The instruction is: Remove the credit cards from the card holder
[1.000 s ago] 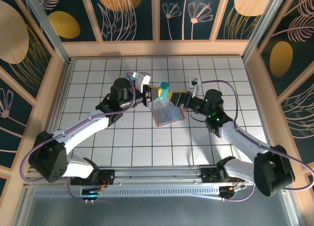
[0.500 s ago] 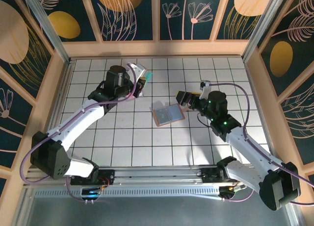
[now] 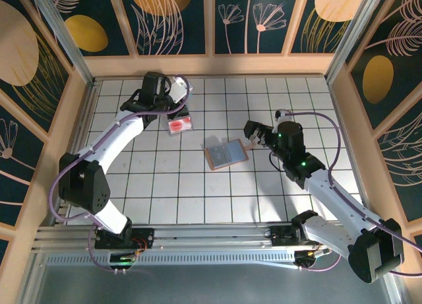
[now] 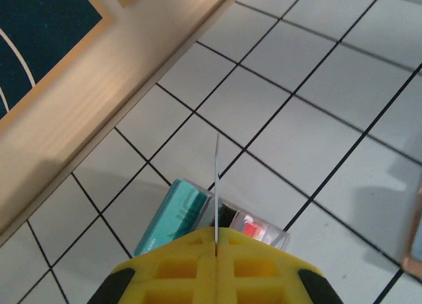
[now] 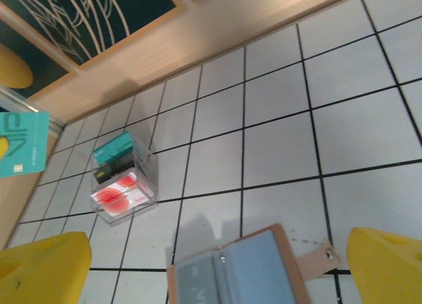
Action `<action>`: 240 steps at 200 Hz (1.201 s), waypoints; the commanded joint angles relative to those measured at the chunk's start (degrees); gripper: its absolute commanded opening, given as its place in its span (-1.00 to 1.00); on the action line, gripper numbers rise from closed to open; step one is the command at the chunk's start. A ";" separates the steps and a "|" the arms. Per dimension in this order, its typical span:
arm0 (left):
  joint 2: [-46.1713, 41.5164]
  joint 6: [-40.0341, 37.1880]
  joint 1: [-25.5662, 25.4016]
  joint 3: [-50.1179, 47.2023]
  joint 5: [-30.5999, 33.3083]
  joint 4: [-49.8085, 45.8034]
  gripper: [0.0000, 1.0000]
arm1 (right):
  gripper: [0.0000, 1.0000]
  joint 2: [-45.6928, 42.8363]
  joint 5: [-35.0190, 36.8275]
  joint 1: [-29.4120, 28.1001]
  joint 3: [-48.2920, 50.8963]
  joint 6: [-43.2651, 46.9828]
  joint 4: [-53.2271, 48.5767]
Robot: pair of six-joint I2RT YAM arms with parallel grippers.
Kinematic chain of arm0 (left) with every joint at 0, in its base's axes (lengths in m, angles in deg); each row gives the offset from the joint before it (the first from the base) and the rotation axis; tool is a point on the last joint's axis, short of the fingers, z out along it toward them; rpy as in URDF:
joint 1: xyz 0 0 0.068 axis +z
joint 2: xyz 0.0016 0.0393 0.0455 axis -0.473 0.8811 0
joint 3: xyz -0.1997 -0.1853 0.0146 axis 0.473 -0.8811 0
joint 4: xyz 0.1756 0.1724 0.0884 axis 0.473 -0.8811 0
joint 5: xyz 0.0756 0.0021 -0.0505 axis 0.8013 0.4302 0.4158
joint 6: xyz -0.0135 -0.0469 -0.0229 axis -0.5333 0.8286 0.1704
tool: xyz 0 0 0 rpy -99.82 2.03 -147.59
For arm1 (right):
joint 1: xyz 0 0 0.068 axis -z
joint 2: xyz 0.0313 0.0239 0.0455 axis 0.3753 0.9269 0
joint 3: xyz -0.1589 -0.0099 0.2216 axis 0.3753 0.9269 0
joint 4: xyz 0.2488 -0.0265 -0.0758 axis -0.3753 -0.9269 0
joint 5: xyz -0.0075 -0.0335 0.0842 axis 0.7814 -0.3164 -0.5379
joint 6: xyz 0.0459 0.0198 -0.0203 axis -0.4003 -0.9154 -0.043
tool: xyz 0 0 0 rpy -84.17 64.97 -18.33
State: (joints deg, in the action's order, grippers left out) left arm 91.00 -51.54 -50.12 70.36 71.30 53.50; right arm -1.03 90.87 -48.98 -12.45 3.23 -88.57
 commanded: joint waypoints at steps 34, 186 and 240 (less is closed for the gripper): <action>6.65 -17.41 1.98 7.39 -0.20 -7.04 -1.00 | 0.98 0.35 4.79 0.30 -1.90 -2.52 -1.27; 21.97 -29.47 6.26 17.28 -0.49 -12.45 -1.00 | 0.98 4.64 7.98 0.46 -4.52 -5.26 -5.26; 25.44 -30.50 6.69 21.09 1.36 -14.81 -1.00 | 0.99 5.14 7.63 0.40 -4.61 -5.26 -5.07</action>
State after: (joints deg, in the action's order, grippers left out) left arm 114.89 -79.89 -44.13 88.94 72.02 41.65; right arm 3.88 96.75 -48.81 -15.33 -1.08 -93.68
